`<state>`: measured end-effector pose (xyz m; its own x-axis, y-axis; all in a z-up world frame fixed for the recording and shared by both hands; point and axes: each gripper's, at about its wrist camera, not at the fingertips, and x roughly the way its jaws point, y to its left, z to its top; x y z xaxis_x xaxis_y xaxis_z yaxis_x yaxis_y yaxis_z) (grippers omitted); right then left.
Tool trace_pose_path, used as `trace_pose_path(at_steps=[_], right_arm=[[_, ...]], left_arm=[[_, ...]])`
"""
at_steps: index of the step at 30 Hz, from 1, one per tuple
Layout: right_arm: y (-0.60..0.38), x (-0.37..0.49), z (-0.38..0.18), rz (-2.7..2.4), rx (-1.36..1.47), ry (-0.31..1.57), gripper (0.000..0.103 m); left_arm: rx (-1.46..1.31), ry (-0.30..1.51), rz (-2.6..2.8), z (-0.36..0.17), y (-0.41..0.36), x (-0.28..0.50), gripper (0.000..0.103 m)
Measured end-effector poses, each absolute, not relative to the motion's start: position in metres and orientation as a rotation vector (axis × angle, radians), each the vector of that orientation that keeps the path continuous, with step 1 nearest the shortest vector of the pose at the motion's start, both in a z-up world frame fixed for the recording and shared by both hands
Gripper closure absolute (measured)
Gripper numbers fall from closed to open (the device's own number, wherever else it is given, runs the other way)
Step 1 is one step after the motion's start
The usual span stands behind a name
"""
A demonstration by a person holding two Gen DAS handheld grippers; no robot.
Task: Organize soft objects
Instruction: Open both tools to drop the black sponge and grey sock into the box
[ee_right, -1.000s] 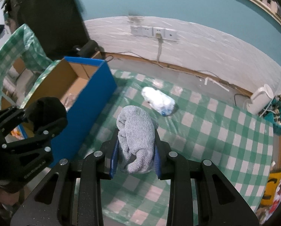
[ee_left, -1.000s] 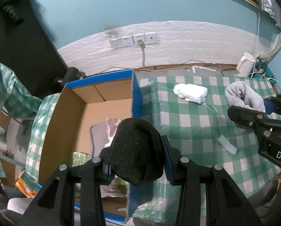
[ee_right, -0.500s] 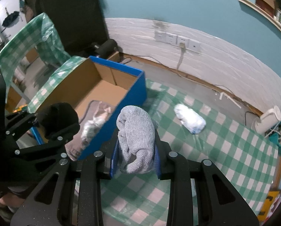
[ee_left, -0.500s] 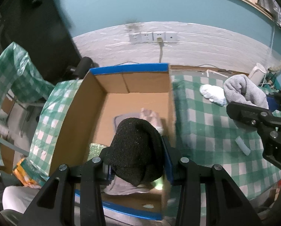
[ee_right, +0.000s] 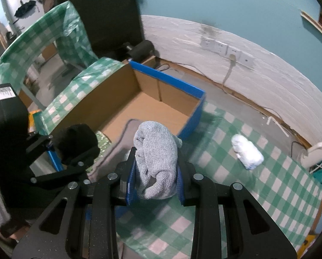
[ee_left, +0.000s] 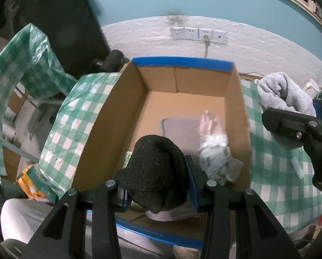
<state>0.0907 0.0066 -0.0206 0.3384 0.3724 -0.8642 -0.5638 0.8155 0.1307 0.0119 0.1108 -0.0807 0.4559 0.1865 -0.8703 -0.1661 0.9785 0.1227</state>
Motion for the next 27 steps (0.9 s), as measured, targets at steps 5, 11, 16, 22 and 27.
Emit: trace_pose_path(at_steps=[5,11,16,22,27], right_arm=[[0.029,0.092,-0.025,0.653,-0.222,1.073,0.074],[0.052,0.094,-0.029,0.686,-0.238,1.082,0.073],[0.069,0.096,-0.039,0.713,-0.254,1.111,0.073],[0.076,0.096,-0.049,0.683,-0.283,1.134,0.060],[0.070,0.096,-0.044,0.652,-0.274,1.109,0.045]], left_arm=[[0.007,1.087,0.245,-0.085,0.126,0.010,0.061],[-0.040,1.114,0.263,-0.094,0.145,0.010,0.061],[-0.089,1.142,0.303,-0.103,0.161,0.010,0.059],[-0.079,1.162,0.340,-0.109,0.166,0.007,0.043],[-0.055,1.136,0.356,-0.102,0.163,0.007,0.029]])
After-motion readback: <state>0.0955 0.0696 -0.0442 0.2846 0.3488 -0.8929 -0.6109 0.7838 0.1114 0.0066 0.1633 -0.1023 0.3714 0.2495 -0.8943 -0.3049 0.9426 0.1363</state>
